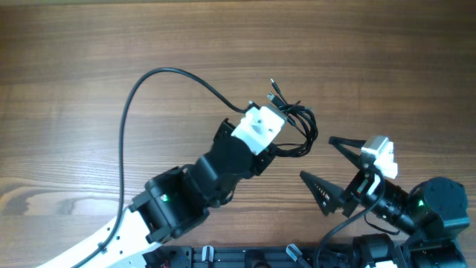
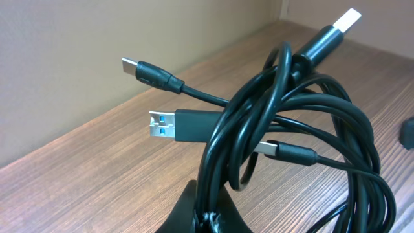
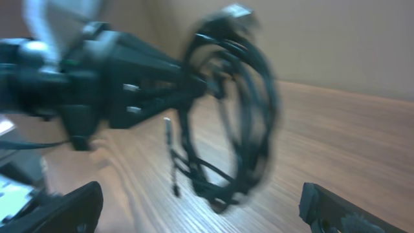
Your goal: Untangle cables
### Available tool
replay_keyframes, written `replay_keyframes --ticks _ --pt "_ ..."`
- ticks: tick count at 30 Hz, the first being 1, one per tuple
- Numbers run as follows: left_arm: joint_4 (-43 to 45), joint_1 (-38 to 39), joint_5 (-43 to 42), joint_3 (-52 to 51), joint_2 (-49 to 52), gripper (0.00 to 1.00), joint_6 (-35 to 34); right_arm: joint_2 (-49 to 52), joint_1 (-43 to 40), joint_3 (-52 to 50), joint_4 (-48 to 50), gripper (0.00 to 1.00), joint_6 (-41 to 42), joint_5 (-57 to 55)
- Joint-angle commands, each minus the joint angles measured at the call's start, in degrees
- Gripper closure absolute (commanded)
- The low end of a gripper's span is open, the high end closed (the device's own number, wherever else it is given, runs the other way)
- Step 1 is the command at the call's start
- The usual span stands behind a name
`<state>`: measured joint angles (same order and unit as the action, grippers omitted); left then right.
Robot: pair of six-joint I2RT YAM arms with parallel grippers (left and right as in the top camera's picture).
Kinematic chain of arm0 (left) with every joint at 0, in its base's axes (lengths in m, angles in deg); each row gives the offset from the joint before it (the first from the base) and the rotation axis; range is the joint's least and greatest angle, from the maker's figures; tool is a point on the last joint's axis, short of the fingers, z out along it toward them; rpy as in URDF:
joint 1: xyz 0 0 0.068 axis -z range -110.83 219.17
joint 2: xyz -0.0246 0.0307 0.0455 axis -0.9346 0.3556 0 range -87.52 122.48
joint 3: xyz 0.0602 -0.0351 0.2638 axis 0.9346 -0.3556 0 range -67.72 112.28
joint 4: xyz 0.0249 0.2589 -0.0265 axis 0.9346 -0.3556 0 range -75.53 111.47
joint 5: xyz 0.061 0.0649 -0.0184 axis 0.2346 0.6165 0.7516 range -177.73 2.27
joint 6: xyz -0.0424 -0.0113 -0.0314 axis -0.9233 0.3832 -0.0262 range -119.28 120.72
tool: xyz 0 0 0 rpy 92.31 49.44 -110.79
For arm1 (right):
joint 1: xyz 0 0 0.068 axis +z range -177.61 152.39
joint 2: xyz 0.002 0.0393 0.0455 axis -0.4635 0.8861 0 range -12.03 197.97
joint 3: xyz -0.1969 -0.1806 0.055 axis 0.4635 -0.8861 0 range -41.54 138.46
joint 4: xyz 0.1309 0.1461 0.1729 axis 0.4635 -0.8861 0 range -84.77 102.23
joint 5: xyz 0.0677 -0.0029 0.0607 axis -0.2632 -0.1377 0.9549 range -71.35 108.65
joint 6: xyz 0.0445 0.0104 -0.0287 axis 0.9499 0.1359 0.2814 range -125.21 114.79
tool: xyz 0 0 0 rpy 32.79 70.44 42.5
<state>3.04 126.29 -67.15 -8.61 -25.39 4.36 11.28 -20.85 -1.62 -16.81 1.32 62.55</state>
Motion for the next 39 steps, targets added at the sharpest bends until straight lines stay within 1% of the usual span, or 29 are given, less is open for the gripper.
replay_keyframes --ticks 1,4,5,6,8,12,15,18,27,30,32,33,35,36,37,38,39 --pt "0.66 1.46 4.48 0.96 1.49 0.96 0.46 0.11 0.02 1.07 0.26 0.00 -3.91 6.95" --pt "0.63 1.66 4.59 0.96 1.64 0.96 1.05 0.11 0.02 1.07 -0.87 0.00 -7.30 8.04" --pt "0.63 1.66 4.57 0.96 1.64 0.96 2.32 0.11 0.02 1.07 -1.55 0.00 -8.83 7.54" --pt "0.63 2.34 4.57 0.96 1.64 0.96 5.20 0.11 0.02 1.07 -1.92 0.00 -9.44 5.31" --pt "0.70 4.39 4.59 0.96 1.64 0.96 8.13 0.11 0.02 1.07 -1.84 0.00 -9.77 2.49" --pt "0.68 6.88 4.57 0.96 1.64 0.96 8.20 0.11 0.02 1.07 -1.70 0.00 -11.23 1.44" --pt "0.63 8.02 4.57 0.96 1.64 0.96 8.17 0.11 0.02 1.05 -2.84 0.00 -10.82 -6.84" --pt "0.79 8.74 4.33 0.96 1.64 0.96 8.13 0.11 0.02 1.05 -4.48 0.00 -10.86 -8.33" --pt "1.97 8.90 -8.76 0.96 1.64 0.96 7.91 0.11 0.02 0.98 -4.50 0.01 -10.82 -9.97" --pt "3.30 8.87 -9.64 0.96 1.64 0.96 6.43 0.11 0.02 0.94 -4.50 0.01 -10.84 -9.57" --pt "3.19 8.87 -6.84 0.96 1.64 0.96 6.12 0.11 0.02 0.94 -4.48 0.01 -10.82 -9.60" --pt "3.06 8.87 -3.63 0.96 1.64 0.96 4.63 0.11 0.02 0.94 -4.46 0.01 -10.78 -9.60" --pt "2.40 8.87 5.01 0.96 1.64 0.96 0.59 0.11 0.02 0.94 -4.02 0.00 -9.03 -10.40" --pt "1.95 8.87 8.92 0.96 1.64 0.96 -1.18 0.11 0.02 0.94 -3.43 0.00 -5.97 -12.81" --pt "1.05 8.87 15.23 0.96 1.64 0.96 -3.67 0.11 0.02 0.94 -2.64 0.00 -2.19 -14.93" --pt "0.83 8.87 17.99 0.96 1.64 0.96 -4.61 0.11 0.02 0.94 -1.90 0.00 -1.66 -13.86" --pt "0.87 8.87 19.54 0.96 1.62 0.96 -4.57 0.11 0.02 0.94 -1.42 0.00 -3.89 -10.38"
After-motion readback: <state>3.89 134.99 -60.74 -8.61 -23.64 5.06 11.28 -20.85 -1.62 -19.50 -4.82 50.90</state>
